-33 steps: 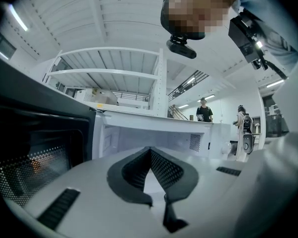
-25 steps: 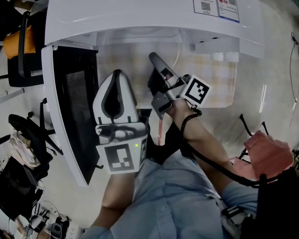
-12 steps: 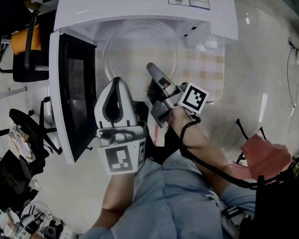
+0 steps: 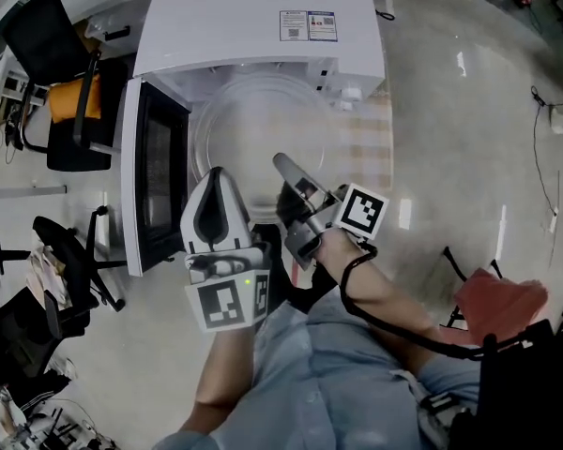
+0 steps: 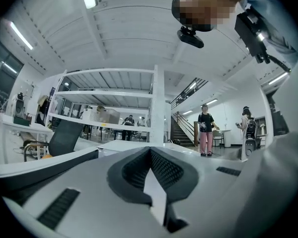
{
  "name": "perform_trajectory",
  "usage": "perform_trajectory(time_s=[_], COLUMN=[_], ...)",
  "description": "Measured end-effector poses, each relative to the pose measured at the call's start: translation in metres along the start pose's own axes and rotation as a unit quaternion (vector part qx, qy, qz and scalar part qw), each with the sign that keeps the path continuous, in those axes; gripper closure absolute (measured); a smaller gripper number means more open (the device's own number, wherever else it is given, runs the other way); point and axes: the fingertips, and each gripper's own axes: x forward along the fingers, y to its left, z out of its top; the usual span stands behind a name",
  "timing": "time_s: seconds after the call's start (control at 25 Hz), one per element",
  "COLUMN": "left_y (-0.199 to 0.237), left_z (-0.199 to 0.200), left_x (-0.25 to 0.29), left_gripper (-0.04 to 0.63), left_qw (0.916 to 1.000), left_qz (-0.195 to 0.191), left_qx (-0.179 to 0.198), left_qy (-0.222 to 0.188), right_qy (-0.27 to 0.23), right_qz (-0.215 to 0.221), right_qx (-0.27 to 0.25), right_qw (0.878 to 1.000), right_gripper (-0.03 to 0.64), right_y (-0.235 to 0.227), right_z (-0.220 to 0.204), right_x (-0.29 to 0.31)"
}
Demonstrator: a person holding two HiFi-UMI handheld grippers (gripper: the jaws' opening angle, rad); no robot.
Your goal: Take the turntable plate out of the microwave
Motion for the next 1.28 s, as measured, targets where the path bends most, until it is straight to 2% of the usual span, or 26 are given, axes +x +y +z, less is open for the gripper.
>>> perform_trajectory(time_s=[0.32,0.56,0.96,1.28], left_y=[-0.034,-0.044,-0.03,-0.01], left_z=[0.028,0.051,0.083,0.08], left_x=[-0.023,-0.018,0.024,0.062], left_gripper=[0.588,0.588,0.588,0.588], left_qw=[0.9998,0.9992,0.9982,0.9984], left_qz=[-0.008,-0.017,-0.031,-0.043], left_qx=[-0.002,-0.005,0.009,0.004], left_qy=[-0.017,-0.036,-0.051,-0.037], right_qy=[0.022,0.019,-0.009,-0.027], right_qz=[0.007,0.001,-0.002,-0.023], right_qx=[-0.021,-0.03,-0.027,-0.016], right_qw=[1.0,0.999,1.0,0.999], right_gripper=[0.589,0.589,0.589,0.589], right_y=[0.05,0.072,0.085,0.071], right_z=[-0.002,0.016,0.057,0.076], right_x=[-0.026,-0.025,0.019,0.05])
